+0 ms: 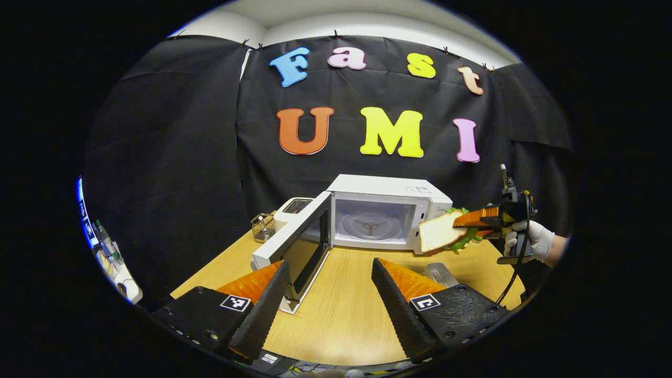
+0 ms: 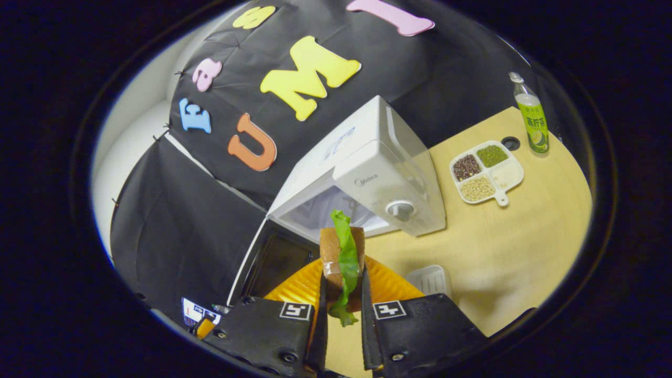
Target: Open the microwave oven with the left hand, put the food in, and close the microwave oven.
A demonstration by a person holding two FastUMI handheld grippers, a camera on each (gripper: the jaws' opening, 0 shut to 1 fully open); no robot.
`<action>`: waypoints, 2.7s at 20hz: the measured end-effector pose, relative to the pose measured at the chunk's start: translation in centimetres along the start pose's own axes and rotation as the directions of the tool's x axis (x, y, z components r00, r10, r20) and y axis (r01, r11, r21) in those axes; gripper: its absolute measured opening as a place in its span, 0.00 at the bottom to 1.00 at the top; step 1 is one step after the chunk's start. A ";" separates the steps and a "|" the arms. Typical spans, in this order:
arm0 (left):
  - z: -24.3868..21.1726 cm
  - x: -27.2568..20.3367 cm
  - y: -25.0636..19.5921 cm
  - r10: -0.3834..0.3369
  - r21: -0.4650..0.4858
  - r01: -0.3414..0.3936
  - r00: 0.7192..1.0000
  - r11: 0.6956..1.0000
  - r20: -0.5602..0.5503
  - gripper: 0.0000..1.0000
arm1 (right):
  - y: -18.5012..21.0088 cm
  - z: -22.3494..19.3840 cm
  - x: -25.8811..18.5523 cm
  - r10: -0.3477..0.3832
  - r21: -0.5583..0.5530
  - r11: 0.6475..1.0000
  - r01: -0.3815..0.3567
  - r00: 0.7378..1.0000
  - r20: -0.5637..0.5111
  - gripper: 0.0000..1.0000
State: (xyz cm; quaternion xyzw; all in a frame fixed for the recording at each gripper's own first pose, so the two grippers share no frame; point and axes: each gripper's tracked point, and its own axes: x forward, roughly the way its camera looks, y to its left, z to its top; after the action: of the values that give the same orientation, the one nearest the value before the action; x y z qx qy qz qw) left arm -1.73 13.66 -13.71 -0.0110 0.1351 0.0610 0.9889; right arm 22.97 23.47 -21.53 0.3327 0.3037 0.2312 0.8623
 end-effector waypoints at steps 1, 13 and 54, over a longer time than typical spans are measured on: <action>0.4 0.2 0.7 0.005 0.015 -0.005 1.000 1.000 0.001 0.95 | 0.7 0.1 1.3 0.004 0.036 0.999 -0.005 0.999 0.048 0.29; 2.7 3.4 1.9 -0.041 0.095 0.038 0.999 0.995 0.032 0.95 | 3.7 -3.3 18.4 -0.159 0.274 0.960 0.055 0.915 0.372 0.29; 6.5 4.0 4.0 -0.065 0.102 0.055 0.993 0.993 0.096 0.95 | 7.2 0.9 12.8 -0.229 -0.386 0.813 0.436 0.849 0.477 0.89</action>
State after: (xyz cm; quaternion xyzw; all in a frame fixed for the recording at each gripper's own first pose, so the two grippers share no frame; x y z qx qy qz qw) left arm 3.29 18.32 -8.57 0.0369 0.0884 0.0248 0.9951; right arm 31.19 35.62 -20.55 0.0891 0.1042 0.0664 0.9883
